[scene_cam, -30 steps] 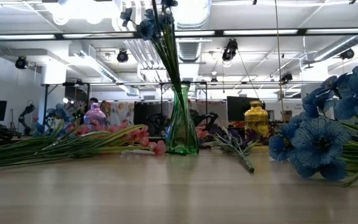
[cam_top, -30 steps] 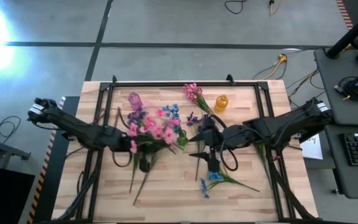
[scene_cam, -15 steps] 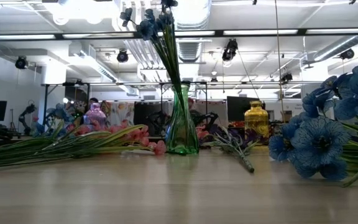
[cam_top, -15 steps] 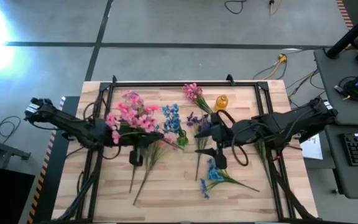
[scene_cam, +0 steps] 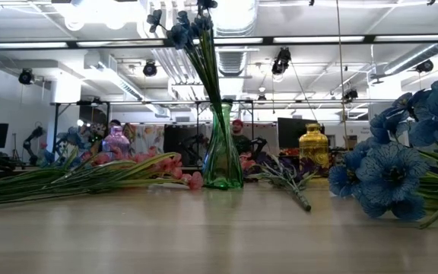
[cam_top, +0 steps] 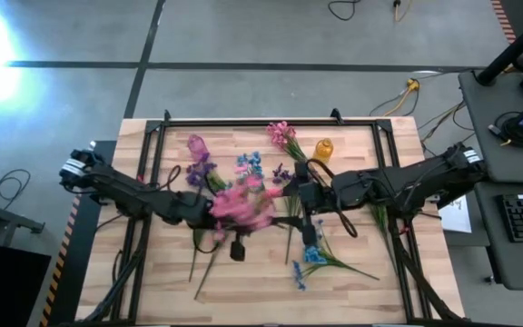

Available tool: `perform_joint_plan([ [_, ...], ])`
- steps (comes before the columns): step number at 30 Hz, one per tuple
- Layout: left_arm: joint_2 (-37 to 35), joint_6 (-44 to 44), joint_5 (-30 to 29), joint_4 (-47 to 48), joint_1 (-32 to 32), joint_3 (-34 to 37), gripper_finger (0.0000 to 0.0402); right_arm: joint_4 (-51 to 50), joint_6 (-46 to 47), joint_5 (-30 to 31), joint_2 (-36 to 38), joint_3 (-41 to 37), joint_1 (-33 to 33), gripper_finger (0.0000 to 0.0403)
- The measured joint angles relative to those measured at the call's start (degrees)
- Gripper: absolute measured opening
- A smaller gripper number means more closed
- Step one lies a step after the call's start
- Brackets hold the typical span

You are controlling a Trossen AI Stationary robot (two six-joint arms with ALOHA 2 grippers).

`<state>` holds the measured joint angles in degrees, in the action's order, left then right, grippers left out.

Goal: Sort flowers into vase by color
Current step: Put the bottom left pink flowers into the yellow vase

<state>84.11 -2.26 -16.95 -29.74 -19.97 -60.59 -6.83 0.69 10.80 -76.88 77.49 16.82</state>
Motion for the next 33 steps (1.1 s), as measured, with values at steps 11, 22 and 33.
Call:
perform_joint_plan([
  [11,1.8,0.4,-3.8,4.8,0.5,-2.3,0.0,-1.6,0.9,-0.4,0.7,0.9,0.0,0.0268],
  [22,1.7,0.5,-5.0,7.7,1.2,-2.3,0.0,-0.6,1.2,-0.4,-1.9,1.0,-0.3,0.0267],
  [33,2.1,0.3,-5.0,8.2,1.3,-2.2,0.0,0.3,0.8,-0.3,-2.8,1.0,-2.5,0.0224],
])
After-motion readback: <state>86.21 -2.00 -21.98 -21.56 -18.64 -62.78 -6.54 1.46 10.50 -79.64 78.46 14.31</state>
